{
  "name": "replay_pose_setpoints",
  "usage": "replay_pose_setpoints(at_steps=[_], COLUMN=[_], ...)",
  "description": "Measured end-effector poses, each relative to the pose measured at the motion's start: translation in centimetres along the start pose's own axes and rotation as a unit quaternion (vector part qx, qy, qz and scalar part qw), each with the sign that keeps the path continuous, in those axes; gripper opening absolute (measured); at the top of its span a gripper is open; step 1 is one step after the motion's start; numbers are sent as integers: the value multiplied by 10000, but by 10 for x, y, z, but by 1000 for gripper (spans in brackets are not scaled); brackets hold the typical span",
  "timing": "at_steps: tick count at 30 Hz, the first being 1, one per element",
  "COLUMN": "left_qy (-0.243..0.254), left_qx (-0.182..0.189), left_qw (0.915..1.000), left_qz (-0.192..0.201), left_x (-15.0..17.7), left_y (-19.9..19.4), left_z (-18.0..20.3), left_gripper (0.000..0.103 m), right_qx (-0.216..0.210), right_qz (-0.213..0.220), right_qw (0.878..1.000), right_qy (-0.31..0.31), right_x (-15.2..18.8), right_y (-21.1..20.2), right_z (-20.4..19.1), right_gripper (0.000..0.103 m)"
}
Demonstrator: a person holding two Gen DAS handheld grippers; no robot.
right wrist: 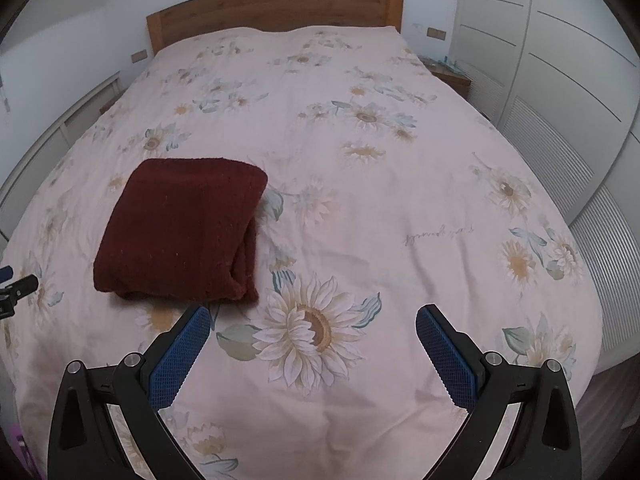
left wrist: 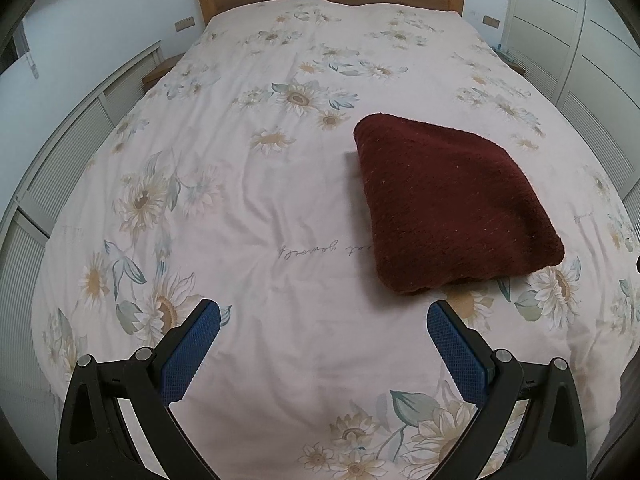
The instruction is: Fold small clothes
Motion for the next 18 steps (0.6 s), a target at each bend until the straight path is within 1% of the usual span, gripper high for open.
replay_pose_setpoints(at_steps=[18], left_qy=[-21], left_qx=[-4], left_qw=[10000], left_qz=[-44], left_x=[1], left_y=[2], left_z=[-2], left_gripper=[102], right_qx=[24], right_qz=[-75], right_qw=[9999], right_qy=[-78], right_x=[1], right_y=[3], right_z=[-2], right_gripper=[103])
Point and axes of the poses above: each gripper's, at about its wrist camera, not at the fingertips, and y roughly the way its jaws point, z to its right, x to its underside, the point moved 4 cm from there along y, roughly the way its jaws point, and after that the axes turned 2 degrees about x, right-handed, at the moved point
